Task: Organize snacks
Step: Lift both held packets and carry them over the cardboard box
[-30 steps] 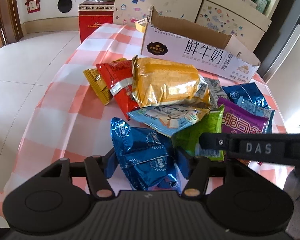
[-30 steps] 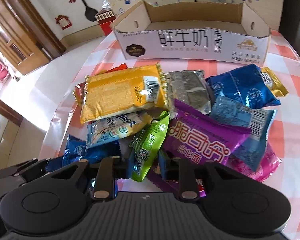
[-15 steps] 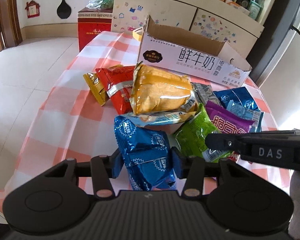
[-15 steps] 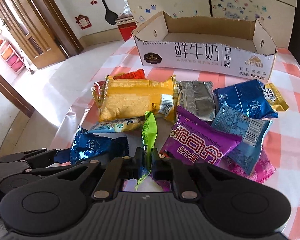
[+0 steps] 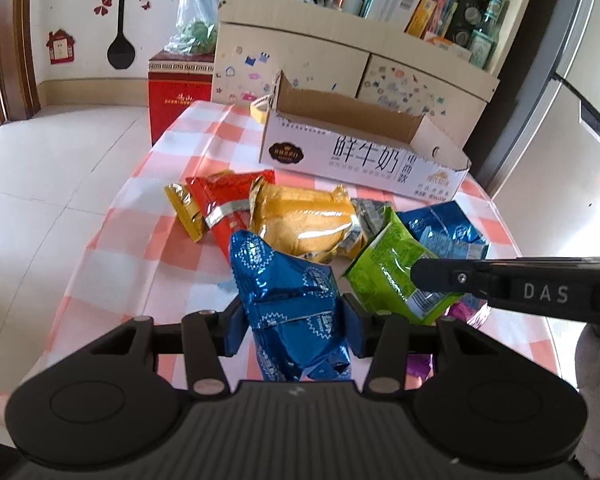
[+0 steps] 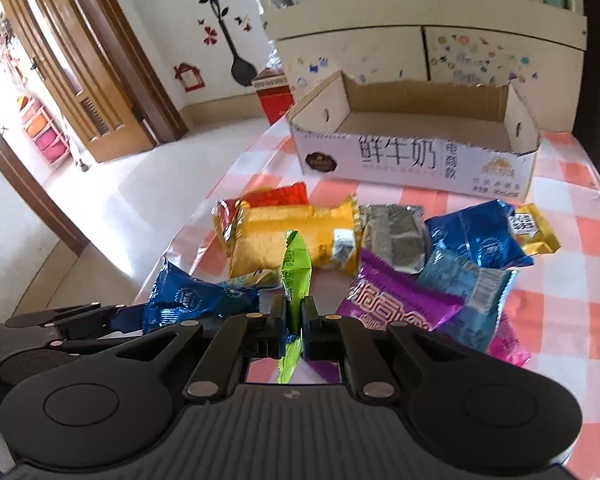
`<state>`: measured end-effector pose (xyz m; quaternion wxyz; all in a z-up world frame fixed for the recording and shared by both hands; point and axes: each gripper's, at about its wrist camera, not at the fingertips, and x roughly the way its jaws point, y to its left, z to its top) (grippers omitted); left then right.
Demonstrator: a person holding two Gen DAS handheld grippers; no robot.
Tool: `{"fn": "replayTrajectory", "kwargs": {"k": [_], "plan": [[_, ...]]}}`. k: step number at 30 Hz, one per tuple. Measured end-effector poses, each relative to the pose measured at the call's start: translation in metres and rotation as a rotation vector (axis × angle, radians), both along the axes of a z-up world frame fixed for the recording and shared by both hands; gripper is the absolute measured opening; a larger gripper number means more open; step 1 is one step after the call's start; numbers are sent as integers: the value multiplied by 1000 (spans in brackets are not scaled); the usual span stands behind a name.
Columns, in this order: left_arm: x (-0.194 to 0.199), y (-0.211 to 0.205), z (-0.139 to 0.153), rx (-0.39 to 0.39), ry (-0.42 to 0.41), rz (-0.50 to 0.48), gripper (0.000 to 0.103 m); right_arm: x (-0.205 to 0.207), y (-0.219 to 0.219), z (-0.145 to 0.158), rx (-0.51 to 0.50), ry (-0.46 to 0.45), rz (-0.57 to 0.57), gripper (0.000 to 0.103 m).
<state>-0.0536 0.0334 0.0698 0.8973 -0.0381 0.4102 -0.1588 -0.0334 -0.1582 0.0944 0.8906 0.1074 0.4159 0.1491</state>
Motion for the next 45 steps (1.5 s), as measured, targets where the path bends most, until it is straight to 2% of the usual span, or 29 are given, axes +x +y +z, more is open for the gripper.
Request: {"fn": "replayTrajectory", "kwargs": {"k": [8,17,30,40,45], "plan": [[2,-8,15,14,-66,-6,47,0,-2,8,6,-39,-4,11],[19,-12,20,18,-67,18,47,4,-6,12,1,-69,-24,11],[52,-35,36,69,-126,8,47,16,-15,26,-94,-176,-107,11],[75,-61,48,84,-189,-22,47,28,-28,34,-95,-232,-152,11],[92,-68,53,63,-203,-20,47,40,-42,40,-76,-264,-201,11]]}}
